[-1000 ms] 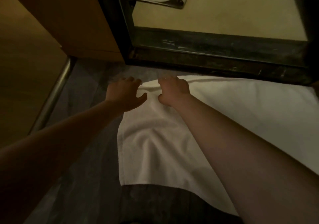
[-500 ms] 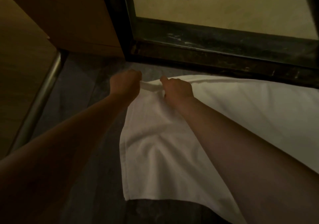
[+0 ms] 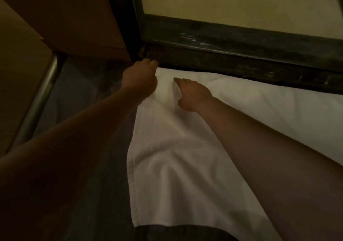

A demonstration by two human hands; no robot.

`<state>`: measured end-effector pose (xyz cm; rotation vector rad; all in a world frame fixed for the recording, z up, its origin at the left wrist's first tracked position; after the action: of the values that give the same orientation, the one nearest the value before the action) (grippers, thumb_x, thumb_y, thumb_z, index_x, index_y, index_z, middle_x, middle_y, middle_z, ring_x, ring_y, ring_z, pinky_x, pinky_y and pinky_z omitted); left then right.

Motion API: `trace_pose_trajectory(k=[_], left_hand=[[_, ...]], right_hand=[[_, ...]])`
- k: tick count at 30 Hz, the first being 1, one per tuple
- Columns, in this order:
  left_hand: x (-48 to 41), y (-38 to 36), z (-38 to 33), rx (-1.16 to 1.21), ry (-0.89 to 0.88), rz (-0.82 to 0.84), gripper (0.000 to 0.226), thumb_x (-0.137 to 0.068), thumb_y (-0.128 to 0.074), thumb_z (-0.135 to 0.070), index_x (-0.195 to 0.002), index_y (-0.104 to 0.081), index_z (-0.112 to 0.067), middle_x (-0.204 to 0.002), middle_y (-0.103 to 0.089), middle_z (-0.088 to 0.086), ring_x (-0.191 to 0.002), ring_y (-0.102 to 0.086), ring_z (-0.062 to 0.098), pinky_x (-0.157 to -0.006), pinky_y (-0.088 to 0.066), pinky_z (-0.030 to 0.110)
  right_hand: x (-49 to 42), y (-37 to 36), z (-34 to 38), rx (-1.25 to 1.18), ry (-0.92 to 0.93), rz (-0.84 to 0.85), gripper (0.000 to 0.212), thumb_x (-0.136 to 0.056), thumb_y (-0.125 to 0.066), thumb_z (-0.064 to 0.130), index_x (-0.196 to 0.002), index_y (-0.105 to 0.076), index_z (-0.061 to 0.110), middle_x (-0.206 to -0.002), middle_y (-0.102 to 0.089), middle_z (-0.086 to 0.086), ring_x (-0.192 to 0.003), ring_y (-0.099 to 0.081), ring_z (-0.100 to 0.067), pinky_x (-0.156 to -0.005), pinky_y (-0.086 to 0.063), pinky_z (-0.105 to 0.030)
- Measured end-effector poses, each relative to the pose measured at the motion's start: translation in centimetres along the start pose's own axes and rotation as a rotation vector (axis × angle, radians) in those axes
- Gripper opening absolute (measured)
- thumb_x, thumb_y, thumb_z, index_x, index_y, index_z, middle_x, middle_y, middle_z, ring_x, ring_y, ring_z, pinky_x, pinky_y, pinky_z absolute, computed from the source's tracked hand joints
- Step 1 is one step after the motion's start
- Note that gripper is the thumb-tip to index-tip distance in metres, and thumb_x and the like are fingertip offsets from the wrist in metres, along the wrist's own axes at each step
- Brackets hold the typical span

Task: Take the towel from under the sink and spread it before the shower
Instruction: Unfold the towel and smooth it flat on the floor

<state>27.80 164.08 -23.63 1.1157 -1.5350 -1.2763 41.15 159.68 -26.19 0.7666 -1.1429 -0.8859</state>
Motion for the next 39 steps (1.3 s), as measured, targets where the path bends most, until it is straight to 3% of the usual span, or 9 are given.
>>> trace_pose_trajectory(k=[3, 11, 30, 34, 39], left_hand=[[0.7, -1.8, -0.4, -0.131, -0.039, 0.163, 0.045, -0.094, -0.048, -0.037, -0.134, -0.042, -0.016, -0.130, -0.049, 0.010, -0.114, -0.050, 0.028, -0.085, -0.046, 0.041], [2.3, -1.0, -1.3, -0.190, -0.106, 0.100, 0.061, -0.088, -0.046, -0.059, -0.135, -0.042, -0.020, -0.126, -0.053, 0.009, -0.111, -0.052, 0.028, -0.082, -0.045, 0.041], [7.3, 8.5, -7.7, -0.341, -0.201, -0.126, 0.060, -0.086, -0.044, -0.062, -0.127, -0.049, -0.018, -0.115, -0.058, 0.009, -0.095, -0.058, 0.026, -0.069, -0.042, 0.033], [8.6, 9.7, -8.8, -0.367, -0.174, -0.160, 0.059, -0.086, -0.044, -0.062, -0.122, -0.052, -0.016, -0.112, -0.059, 0.009, -0.096, -0.057, 0.027, -0.068, -0.038, 0.032], [11.0, 8.8, -8.3, -0.318, -0.018, -0.147, 0.063, -0.084, -0.043, -0.066, -0.123, -0.053, -0.018, -0.114, -0.060, 0.009, -0.098, -0.058, 0.028, -0.068, -0.041, 0.032]], right_hand=[[-0.1, 0.0, 0.2, 0.076, 0.020, -0.006, 0.069, -0.088, -0.055, 0.024, -0.148, -0.022, 0.020, -0.145, -0.036, -0.010, -0.128, -0.041, -0.029, -0.099, -0.041, -0.040], [2.0, 1.6, 0.0, 0.050, -0.001, -0.187, 0.055, -0.090, -0.052, 0.032, -0.140, -0.036, 0.019, -0.135, -0.046, -0.009, -0.119, -0.048, -0.029, -0.088, -0.044, -0.039], [10.2, 7.9, -0.2, 0.185, 0.128, -0.371, 0.056, -0.087, -0.060, 0.035, -0.136, -0.040, 0.016, -0.128, -0.051, -0.011, -0.113, -0.052, -0.029, -0.078, -0.040, -0.037], [10.6, 8.7, 1.0, 0.214, 0.193, -0.404, 0.055, -0.087, -0.060, 0.037, -0.134, -0.042, 0.017, -0.126, -0.051, -0.010, -0.113, -0.051, -0.029, -0.081, -0.041, -0.038], [11.3, 7.8, 2.3, 0.232, 0.279, -0.385, 0.057, -0.085, -0.059, 0.043, -0.134, -0.042, 0.017, -0.127, -0.051, -0.011, -0.113, -0.050, -0.030, -0.077, -0.039, -0.038]])
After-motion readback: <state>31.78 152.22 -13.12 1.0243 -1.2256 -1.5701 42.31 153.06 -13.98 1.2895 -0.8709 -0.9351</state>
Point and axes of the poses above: each hand's wrist, its own x-axis away from the middle knuckle, its own y-axis out of the back of the hand, z = x × y, the point moved 6 cm from there along -x, towards the middle knuckle
